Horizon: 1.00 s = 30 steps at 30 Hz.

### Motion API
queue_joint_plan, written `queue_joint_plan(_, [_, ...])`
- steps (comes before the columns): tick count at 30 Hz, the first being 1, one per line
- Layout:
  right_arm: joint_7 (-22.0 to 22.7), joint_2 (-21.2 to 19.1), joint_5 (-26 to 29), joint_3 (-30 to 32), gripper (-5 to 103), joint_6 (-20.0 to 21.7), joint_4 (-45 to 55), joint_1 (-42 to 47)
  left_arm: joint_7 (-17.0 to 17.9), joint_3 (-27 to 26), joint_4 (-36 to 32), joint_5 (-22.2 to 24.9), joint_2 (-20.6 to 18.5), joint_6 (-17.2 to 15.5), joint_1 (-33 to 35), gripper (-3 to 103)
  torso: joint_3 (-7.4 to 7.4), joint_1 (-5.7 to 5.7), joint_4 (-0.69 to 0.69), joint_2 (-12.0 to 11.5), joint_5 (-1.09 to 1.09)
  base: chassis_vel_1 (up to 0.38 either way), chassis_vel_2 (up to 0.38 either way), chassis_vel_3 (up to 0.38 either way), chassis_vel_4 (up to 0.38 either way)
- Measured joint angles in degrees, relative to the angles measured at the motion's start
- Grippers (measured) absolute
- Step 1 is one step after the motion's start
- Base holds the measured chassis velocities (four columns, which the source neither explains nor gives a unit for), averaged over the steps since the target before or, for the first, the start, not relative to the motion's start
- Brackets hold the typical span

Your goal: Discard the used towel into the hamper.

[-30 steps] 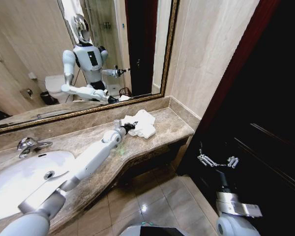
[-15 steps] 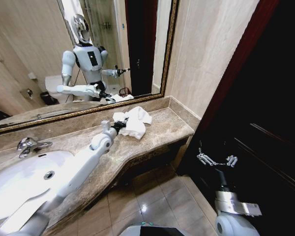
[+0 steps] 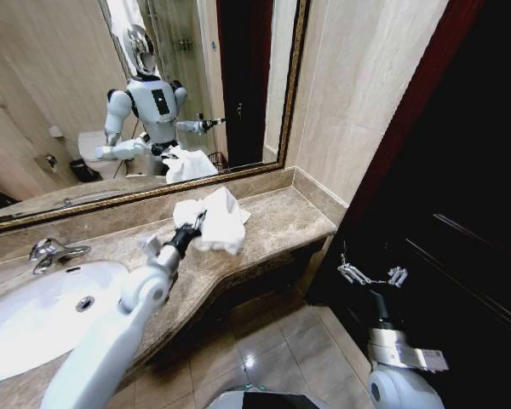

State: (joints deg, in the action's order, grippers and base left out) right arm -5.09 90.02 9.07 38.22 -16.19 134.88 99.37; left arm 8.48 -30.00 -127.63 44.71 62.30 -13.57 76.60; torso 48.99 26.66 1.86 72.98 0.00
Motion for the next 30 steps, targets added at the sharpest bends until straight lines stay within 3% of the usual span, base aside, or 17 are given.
queue_joint_plan(6, [0.02,-0.09,0.27,0.01,100,-0.14,0.42,0.00,-3.75,-2.31,-2.96,-7.95,6.16,2.65,7.35,11,0.00,0.00,-0.01,0.00,0.01,0.000,0.000,0.000,0.000])
queue_joint_plan(9, [0.01,-0.12,0.48,0.55,100,-0.29,2.05,0.45,-6.31,-2.69,-3.81,-15.49,11.16,7.47,16.21,11,0.00,0.00,0.00,0.00,0.00,0.000,0.000,0.000,0.000])
queue_joint_plan(11, [0.03,-0.13,0.62,0.69,100,-0.35,2.41,0.58,-6.69,-2.56,-3.93,-16.96,12.05,8.42,17.50,11,0.00,0.00,0.00,0.00,0.01,0.000,0.000,0.000,0.000])
queue_joint_plan(13, [0.24,-0.18,1.07,0.98,100,-0.56,3.13,0.82,-7.54,-1.81,-4.34,-21.53,14.92,11.85,20.86,11,0.00,0.00,-0.01,0.00,0.00,0.000,0.000,0.000,0.000])
queue_joint_plan(23, [1.49,-0.25,3.00,2.57,100,-0.35,5.54,0.71,-7.69,-0.58,-4.65,-30.78,20.70,21.27,26.98,11,0.01,0.00,-0.01,0.00,0.01,0.000,0.000,0.000,0.000])
queue_joint_plan(30, [1.54,-0.36,4.48,3.15,100,-0.82,5.79,1.30,-7.44,0.91,-4.79,-36.35,23.44,23.86,28.65,11,0.01,0.00,-0.01,0.00,0.01,0.000,0.000,0.000,0.000])
